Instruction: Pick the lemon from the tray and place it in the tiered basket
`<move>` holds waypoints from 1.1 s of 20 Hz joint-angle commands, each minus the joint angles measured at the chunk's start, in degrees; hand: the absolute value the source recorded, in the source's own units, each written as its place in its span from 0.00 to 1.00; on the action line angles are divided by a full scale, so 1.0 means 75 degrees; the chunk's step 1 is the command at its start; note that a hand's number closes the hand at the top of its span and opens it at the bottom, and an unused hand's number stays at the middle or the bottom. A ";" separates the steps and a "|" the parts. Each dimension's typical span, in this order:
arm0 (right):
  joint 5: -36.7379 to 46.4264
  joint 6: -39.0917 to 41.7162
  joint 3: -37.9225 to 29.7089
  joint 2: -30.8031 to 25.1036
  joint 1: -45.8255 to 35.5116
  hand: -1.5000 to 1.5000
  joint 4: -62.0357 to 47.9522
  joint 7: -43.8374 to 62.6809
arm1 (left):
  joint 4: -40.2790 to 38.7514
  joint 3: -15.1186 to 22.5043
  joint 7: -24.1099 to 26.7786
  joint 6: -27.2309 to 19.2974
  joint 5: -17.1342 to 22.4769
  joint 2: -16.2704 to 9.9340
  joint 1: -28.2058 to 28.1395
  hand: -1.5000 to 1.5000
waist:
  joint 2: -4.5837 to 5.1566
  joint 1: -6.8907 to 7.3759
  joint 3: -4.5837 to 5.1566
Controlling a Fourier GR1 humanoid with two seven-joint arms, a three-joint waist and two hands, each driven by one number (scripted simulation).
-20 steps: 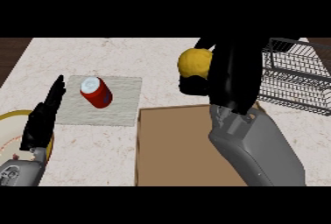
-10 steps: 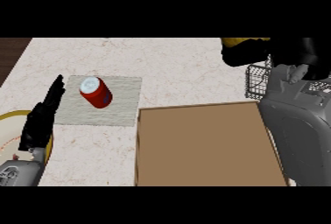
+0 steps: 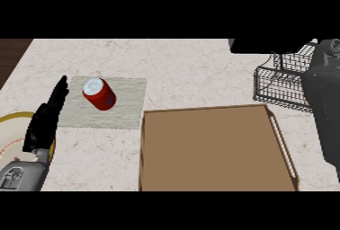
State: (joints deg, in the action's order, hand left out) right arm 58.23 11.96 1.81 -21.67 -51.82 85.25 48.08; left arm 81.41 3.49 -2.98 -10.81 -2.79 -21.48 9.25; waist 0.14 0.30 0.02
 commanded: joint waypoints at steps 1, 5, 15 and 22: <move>0.0587 0.0155 0.0059 -0.0889 0.0307 1.00 -0.0559 -0.0457 | 0.0145 -0.0090 -0.0020 0.0104 0.0064 -0.0024 -0.0066 0.50 | -0.0009 -0.0002 -0.0002; 0.0728 0.0096 -0.0300 -0.1612 0.0177 1.00 -0.1221 -0.1092 | 0.0389 -0.0264 0.0276 0.0289 0.0151 -0.0155 -0.0470 0.50 | -0.0014 0.0050 -0.0001; 0.0068 -0.0206 -0.1119 -0.1917 0.0242 1.00 -0.2677 -0.3025 | 0.0158 -0.0298 0.0081 0.0279 -0.0166 0.0323 -0.0146 0.50 | -0.0009 0.0019 -0.0002; -0.0638 -0.0047 -0.1583 -0.1632 0.0766 1.00 -0.2769 -0.3411 | -0.0046 -0.0439 0.0322 0.0448 -0.0312 0.0317 -0.0228 0.50 | -0.0016 -0.0004 -0.0001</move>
State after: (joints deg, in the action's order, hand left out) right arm 55.79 8.92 -8.61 -34.13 -45.56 65.33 23.55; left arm 82.57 1.49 -2.75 -9.02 -5.50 -18.81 8.36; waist 0.07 0.27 -0.02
